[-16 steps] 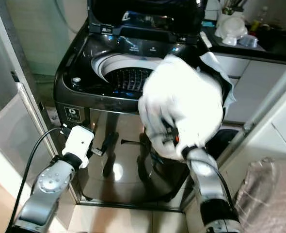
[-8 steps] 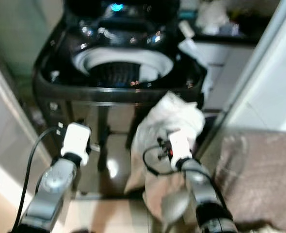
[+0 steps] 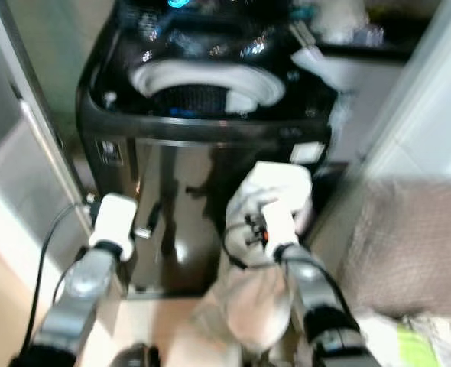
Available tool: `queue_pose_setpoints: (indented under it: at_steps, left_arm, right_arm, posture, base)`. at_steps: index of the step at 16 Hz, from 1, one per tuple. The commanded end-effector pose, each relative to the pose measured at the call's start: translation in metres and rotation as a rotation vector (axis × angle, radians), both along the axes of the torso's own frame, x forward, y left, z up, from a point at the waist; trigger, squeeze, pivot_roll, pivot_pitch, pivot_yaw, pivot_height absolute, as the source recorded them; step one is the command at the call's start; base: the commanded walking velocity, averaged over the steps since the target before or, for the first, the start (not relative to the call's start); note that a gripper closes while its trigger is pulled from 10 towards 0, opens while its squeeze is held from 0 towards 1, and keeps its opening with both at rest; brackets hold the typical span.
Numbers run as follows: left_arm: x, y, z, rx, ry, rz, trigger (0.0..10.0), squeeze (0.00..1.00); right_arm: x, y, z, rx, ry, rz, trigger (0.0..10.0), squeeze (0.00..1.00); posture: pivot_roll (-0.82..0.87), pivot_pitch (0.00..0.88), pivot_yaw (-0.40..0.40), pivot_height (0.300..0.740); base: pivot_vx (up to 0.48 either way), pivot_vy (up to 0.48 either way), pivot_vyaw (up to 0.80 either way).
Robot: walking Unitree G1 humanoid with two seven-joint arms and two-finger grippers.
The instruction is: Clothes washing
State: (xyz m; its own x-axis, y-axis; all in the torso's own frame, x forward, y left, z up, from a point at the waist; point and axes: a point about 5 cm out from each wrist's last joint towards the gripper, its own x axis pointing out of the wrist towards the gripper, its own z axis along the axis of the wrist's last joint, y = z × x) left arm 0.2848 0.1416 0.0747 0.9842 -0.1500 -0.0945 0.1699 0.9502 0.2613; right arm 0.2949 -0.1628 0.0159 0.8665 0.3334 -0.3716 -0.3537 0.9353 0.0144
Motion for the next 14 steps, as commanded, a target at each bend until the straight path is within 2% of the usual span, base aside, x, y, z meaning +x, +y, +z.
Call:
queue_pose_setpoints:
  at_steps: [1, 3, 5, 6, 7, 8, 11, 13, 14]
  left_arm:
    - [-0.004, 0.002, -0.008, -0.001, 0.025, 0.023, 10.0, 0.00]
    - [0.000, 0.006, -0.024, -0.014, 0.088, 0.063, 10.0, 0.00]
    - [0.000, 0.009, -0.061, -0.035, 0.253, 0.080, 10.0, 0.00]
    - [-0.009, 0.003, -0.084, 0.007, 0.384, 0.027, 10.0, 0.00]
    - [-0.016, 0.000, -0.096, -0.001, 0.472, 0.007, 10.0, 0.00]
    - [-0.023, -0.001, -0.107, -0.044, 0.569, 0.023, 10.0, 0.00]
    - [-0.048, -0.002, -0.130, -0.088, 0.748, 0.067, 10.0, 0.00]
    - [-0.070, 0.005, -0.146, -0.135, 0.860, 0.171, 10.0, 0.00]
    - [-0.076, 0.008, -0.150, -0.141, 0.895, 0.205, 10.0, 0.00]
  right_arm:
    - [0.009, -0.002, 0.008, 0.005, -0.012, -0.019, 0.0, 0.00]
    - [-0.002, -0.007, -0.015, -0.055, 0.139, -0.037, 0.0, 0.00]
    - [-0.016, -0.014, -0.036, -0.091, 0.292, -0.147, 0.0, 0.00]
    - [-0.024, -0.016, -0.045, -0.076, 0.363, -0.206, 0.0, 0.00]
    - [-0.029, -0.015, -0.049, -0.091, 0.389, -0.217, 0.0, 0.00]
    - [-0.032, -0.014, -0.052, -0.132, 0.402, -0.212, 0.0, 0.00]
    - [-0.046, -0.015, -0.064, -0.197, 0.469, -0.224, 0.0, 0.00]
    - [-0.057, -0.018, -0.071, -0.158, 0.538, -0.306, 0.0, 0.00]
    - [-0.059, -0.019, -0.073, -0.135, 0.559, -0.331, 0.0, 0.00]
  posture:
    - [0.04, 0.005, -0.059, 0.740]
    - [0.03, 0.000, -0.051, 0.740]
    - [0.03, 0.000, -0.050, 0.740]
    - [0.04, 0.000, -0.057, 0.740]
    - [0.04, 0.000, -0.055, 0.740]
    - [0.03, 0.000, -0.049, 0.740]
    - [-0.01, 0.000, -0.039, 0.740]
    - [-0.02, 0.000, -0.039, 0.740]
    - [-0.02, 0.000, -0.037, 0.740]
  base:
    - [0.000, 0.000, 0.00]
    - [0.000, 0.000, 0.00]
    - [0.000, 0.000, 0.00]
    - [0.000, 0.000, 0.00]
    - [0.000, 0.000, 0.00]
    - [0.000, 0.000, 0.00]
    - [0.000, 0.000, 0.00]
    - [0.000, 0.000, 0.00]
    - [0.000, 0.000, 0.00]
